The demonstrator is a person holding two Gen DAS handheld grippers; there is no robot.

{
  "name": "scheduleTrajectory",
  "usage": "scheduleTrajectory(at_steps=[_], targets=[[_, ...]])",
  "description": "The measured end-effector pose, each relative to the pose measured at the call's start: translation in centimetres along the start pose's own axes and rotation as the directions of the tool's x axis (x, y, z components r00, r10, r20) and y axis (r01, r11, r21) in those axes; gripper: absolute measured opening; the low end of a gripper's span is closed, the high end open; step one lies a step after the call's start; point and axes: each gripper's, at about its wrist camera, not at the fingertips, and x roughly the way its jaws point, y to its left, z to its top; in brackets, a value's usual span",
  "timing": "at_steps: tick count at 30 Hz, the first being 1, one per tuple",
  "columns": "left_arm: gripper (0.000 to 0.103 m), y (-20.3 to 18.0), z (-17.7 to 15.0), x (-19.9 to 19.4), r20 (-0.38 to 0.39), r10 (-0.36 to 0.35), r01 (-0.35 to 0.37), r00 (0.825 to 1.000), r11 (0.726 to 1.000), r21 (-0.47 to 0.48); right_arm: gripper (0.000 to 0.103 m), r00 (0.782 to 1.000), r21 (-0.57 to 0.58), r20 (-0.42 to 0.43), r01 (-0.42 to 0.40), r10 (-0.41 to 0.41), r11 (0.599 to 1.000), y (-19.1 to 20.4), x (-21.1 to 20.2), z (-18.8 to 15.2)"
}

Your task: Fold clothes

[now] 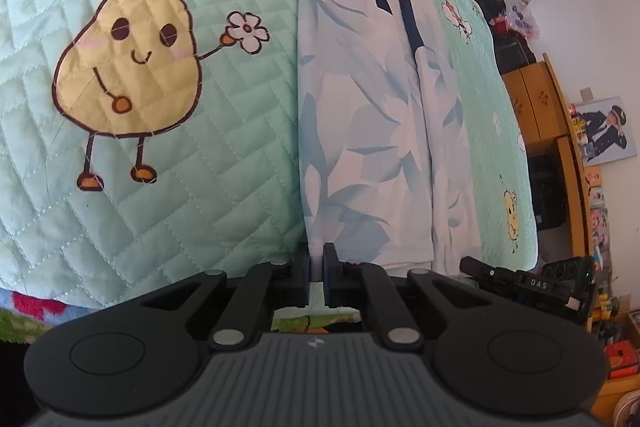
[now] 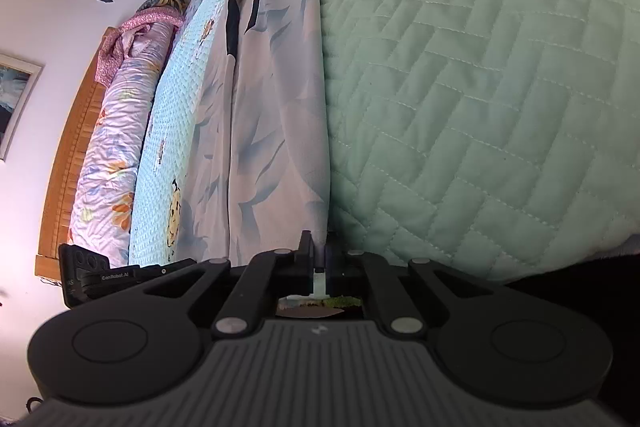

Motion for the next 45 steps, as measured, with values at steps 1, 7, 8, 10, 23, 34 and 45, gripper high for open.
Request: scheduleTrajectory(at_steps=[1,7,8,10,23,34,45], targets=[[0.005,0.0,0.0,0.0,-0.003,0.002,-0.002,1.000,1.000,0.005,0.005,1.000,-0.002,-0.001,0.002,-0.002,1.000,0.0,0.0,0.0],[0.005,0.4,0.0,0.1,-0.016,0.009,-0.009,1.000,1.000,0.009,0.005,1.000,0.024,-0.004,-0.003,0.003,1.000,-0.3,0.3,0.2],[0.005,0.4,0.0,0.1,-0.017,0.011,-0.010,1.000,1.000,0.010,0.005,1.000,0.029,-0.004,-0.005,0.005,1.000,-0.4,0.4,0.2],[0.005,0.3,-0.1,0.2,-0.016,0.016,-0.016,1.000,1.000,0.017,0.005,1.000,0.035,-0.003,-0.004,0.004,0.999,-0.4,0.4,0.1],[0.004,0.4,-0.3,-0.1,0.033,-0.011,0.012,0.999,1.000,-0.001,0.005,0.999,0.067,0.014,-0.036,0.035,0.997,-0.5,0.2,-0.1],[0.004,-0.7,1.4,-2.0,0.121,-0.176,0.181,0.977,0.983,-0.025,0.005,0.977,0.060,0.070,-0.207,0.202,0.977,1.1,-1.8,1.5],[0.004,-2.8,9.3,-4.5,0.303,-0.330,0.364,0.894,0.929,-0.062,0.005,0.910,0.003,0.149,-0.392,0.387,0.920,6.0,-2.0,9.8]])
